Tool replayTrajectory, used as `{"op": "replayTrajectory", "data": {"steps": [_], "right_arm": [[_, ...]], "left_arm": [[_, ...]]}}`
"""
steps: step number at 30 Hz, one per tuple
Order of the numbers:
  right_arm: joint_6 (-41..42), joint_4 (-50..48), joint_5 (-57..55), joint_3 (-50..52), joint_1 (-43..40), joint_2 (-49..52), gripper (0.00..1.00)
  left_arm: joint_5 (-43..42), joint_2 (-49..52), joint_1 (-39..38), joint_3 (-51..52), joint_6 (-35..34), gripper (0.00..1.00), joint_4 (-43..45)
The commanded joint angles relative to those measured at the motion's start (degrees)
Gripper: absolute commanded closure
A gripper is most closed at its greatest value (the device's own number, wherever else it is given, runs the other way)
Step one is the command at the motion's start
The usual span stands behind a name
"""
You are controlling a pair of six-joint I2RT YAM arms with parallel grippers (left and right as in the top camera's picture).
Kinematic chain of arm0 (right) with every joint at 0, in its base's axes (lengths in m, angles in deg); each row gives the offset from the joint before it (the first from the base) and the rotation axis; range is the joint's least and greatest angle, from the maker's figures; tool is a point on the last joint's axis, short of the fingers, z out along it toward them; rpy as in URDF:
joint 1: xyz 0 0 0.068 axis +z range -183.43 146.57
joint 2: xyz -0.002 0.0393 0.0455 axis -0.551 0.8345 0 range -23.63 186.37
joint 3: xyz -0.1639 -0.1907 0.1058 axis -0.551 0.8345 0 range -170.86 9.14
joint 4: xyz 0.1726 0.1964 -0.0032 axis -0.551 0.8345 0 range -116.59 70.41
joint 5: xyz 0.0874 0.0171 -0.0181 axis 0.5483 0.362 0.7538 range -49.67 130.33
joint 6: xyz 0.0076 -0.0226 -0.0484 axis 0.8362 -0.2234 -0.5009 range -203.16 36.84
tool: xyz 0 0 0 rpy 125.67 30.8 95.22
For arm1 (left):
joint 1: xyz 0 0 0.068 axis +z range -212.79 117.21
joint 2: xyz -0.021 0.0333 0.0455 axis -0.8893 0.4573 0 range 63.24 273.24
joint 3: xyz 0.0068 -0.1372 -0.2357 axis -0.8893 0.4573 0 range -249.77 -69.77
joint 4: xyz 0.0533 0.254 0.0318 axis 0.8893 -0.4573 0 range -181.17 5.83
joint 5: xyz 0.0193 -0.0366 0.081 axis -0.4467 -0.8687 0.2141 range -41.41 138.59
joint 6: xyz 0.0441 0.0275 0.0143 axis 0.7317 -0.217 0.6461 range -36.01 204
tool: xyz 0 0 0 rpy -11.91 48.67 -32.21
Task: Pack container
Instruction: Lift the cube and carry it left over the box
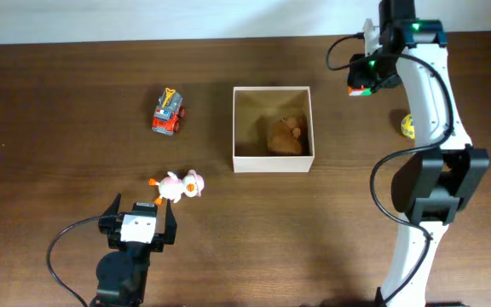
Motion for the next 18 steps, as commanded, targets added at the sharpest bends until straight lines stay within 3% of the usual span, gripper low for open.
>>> {"op": "replayTrajectory", "data": {"steps": [1,18], "right_arm": [[1.4,1.7,1.5,-3.9,1.6,0.9,0.54],[2.0,5.7,3.8,-7.5,12.5,0.8,0.54]], "left_arm": [[-0.6,-0.5,-0.2,0.5,-0.7,0.01,0.2],[-0.6,-0.5,-0.2,0.5,-0.7,0.01,0.2]]}}
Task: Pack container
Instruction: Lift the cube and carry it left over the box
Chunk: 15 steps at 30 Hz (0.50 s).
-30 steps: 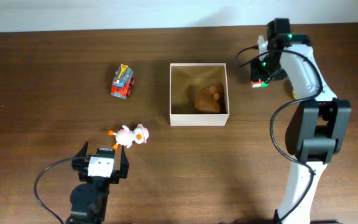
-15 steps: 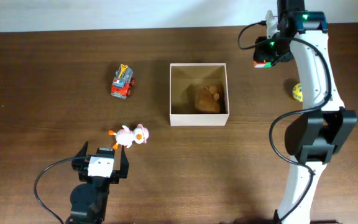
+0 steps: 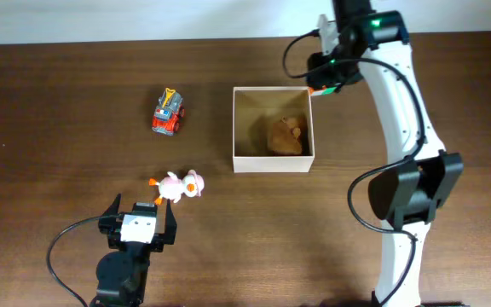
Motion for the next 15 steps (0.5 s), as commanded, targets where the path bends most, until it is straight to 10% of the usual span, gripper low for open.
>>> {"op": "replayTrajectory", "data": {"steps": [1,15], "right_arm": [[1.1,0.0,1.2,-1.5,1.8,0.8,0.54],[2.7,-2.5,1.2,2.4,7.3,1.0,0.54]], "left_arm": [[-0.6,-0.5,-0.2,0.5,-0.7,0.01,0.2],[-0.6,-0.5,-0.2,0.5,-0.7,0.01,0.2]]}}
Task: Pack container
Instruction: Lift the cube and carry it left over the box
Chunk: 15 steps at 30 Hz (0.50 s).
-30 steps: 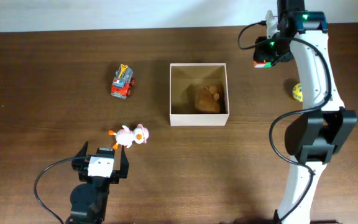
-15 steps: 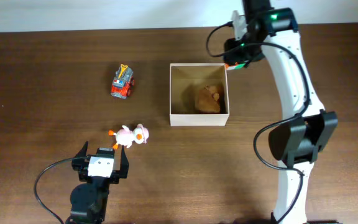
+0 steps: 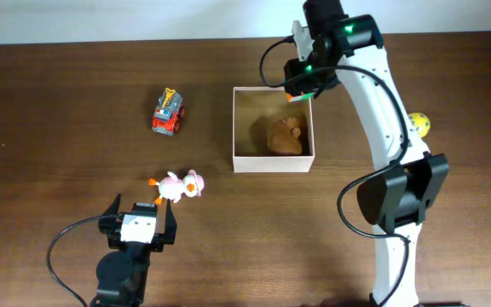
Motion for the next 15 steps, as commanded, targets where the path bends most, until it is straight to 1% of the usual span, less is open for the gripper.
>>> {"op": "replayTrajectory", "data": {"steps": [1,8,15], "right_arm": [[0.8,-1.8,0.8,2.7,2.6,1.0,0.54],[0.7,-6.9,0.8,8.3,5.7,1.0,0.54],[0.7,-11.2,0.7,13.3,5.9,1.0,0.54]], "left_arm": [[-0.6,-0.5,-0.2,0.5,-0.7,0.01,0.2],[-0.6,-0.5,-0.2,0.5,-0.7,0.01,0.2],[-0.6,-0.5,-0.2,0.5,-0.7,0.01,0.2]]}}
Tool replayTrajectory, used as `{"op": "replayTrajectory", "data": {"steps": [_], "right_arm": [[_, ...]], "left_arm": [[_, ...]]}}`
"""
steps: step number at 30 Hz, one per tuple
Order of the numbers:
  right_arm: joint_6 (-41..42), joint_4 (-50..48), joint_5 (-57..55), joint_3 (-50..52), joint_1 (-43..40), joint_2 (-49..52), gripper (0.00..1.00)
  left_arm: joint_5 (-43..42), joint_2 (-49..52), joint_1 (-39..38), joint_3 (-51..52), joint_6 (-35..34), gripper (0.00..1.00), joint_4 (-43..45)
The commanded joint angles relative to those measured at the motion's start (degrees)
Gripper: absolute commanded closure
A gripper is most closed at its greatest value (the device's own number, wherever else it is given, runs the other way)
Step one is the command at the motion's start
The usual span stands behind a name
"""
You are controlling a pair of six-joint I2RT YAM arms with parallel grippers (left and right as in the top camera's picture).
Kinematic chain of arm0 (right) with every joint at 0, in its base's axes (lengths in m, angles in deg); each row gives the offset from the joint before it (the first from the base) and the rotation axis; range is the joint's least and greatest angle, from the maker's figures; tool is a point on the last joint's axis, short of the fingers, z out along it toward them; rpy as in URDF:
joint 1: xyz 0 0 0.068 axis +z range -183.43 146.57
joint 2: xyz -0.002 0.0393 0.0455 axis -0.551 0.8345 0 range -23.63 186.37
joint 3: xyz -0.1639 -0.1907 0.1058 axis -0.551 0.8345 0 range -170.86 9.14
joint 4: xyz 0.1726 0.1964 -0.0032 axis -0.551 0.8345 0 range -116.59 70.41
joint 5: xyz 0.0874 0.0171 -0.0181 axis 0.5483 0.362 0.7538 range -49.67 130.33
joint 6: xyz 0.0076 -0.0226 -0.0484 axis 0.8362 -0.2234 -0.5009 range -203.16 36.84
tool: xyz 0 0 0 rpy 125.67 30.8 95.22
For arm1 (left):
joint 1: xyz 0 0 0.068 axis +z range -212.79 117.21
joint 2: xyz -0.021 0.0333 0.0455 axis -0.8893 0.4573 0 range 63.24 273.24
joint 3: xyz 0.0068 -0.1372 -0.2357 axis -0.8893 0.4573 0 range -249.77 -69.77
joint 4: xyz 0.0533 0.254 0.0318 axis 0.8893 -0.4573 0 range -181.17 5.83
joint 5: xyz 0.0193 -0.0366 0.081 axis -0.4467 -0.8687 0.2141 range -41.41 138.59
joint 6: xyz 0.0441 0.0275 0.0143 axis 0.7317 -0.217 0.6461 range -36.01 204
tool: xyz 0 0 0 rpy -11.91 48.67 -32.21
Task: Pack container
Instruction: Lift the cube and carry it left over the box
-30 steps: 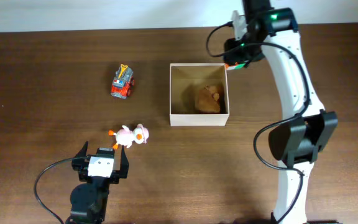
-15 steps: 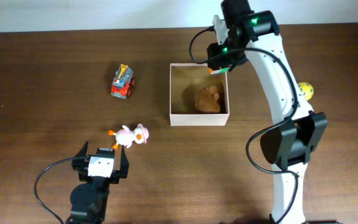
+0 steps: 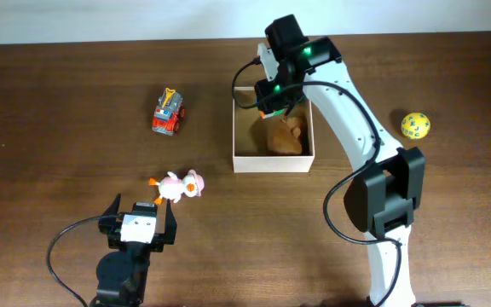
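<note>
An open white cardboard box (image 3: 273, 163) stands at mid-table with a brown plush toy (image 3: 285, 136) inside. My right gripper (image 3: 271, 104) hangs over the box's far left part, shut on a small red-orange toy (image 3: 268, 110) that is mostly hidden under the wrist. A red toy truck (image 3: 169, 112) lies left of the box, and a pink duck toy (image 3: 178, 185) lies nearer the front. A yellow ball (image 3: 414, 125) sits to the right. My left gripper (image 3: 141, 213) rests near the front edge just below the duck, its fingers apart and nothing between them.
The right arm's white links (image 3: 348, 102) arch from its base (image 3: 386, 205) across the box's right side. The left arm's base and cable (image 3: 122, 269) sit at the front left.
My right gripper has moved left and a little forward with the red-orange toy, from over the box's far right corner to over its far left interior. The yellow ball is fully in view.
My right gripper held the red-orange toy at the far right of the table, well clear of the box. It was then beside the box's far right corner, then above that corner, and now over the box. The left arm and the other toys stayed put.
</note>
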Motion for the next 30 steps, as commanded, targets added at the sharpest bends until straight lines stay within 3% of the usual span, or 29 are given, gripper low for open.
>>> {"op": "replayTrajectory", "data": {"steps": [1,8,30], "right_arm": [[0.1,-1.7,0.5,2.7,-0.3,1.0,0.54],[0.1,-6.4,-1.0,8.4,-1.2,1.0,0.54],[0.1,-9.6,-1.0,8.7,-4.6,1.0,0.54]], "left_arm": [[-0.6,-0.5,-0.2,0.5,-0.7,0.01,0.2],[-0.6,-0.5,-0.2,0.5,-0.7,0.01,0.2],[-0.6,-0.5,-0.2,0.5,-0.7,0.01,0.2]]}}
